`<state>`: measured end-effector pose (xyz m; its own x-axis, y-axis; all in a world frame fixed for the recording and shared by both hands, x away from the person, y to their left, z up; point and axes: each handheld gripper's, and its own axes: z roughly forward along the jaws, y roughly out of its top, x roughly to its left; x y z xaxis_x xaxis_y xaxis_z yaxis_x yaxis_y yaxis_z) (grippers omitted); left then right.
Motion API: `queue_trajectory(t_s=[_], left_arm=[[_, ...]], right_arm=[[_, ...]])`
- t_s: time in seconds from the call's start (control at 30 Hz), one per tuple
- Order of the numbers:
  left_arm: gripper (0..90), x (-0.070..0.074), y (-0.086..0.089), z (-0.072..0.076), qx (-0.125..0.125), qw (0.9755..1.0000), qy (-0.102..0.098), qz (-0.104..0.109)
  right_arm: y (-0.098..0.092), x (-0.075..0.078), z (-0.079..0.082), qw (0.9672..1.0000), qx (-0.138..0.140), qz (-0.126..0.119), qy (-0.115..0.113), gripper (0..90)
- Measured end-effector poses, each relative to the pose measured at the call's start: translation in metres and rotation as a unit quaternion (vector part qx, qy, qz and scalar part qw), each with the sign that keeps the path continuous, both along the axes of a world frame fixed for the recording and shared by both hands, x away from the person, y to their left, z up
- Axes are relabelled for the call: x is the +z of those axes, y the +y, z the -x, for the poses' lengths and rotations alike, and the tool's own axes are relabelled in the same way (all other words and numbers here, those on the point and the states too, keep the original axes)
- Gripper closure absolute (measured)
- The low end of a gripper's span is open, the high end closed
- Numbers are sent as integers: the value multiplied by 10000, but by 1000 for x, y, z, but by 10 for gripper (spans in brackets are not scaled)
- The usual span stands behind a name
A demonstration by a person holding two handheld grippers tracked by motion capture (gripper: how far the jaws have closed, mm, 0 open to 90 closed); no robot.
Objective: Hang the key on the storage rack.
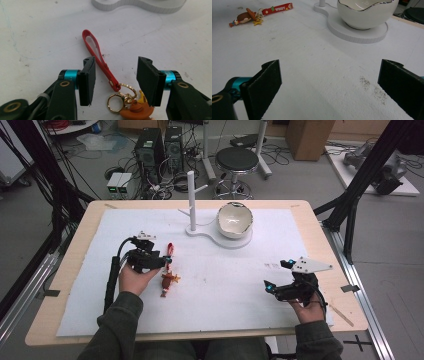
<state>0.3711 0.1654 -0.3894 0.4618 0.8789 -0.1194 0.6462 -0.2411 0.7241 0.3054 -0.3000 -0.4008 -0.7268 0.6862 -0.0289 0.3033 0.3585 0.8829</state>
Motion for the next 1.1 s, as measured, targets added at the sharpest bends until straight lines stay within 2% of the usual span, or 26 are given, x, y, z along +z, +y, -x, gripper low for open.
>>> queue_trajectory(t_s=[0.13, 0.4, 0.53, 0.83, 1.1], left_arm=[[525, -2, -3, -5, 91, 9999, 51, -1], [593, -12, -7, -14, 205, 9994, 284, -8], [631, -18, -11, -17, 237, 9988, 412, -123], [696, -25, -15, -22, 353, 9970, 648, -236], [745, -29, -16, -25, 369, 9965, 717, -232]], right_arm=[[0, 0, 0, 10000, -3, 7, 3, 41], [-1, 0, 1, 10000, -10, -2, -5, 41], [-1, 0, 1, 10000, -13, -4, 6, 41], [-1, 0, 1, 10000, -4, 17, -35, 41], [-2, 0, 2, 10000, -27, 1, -25, 41]])
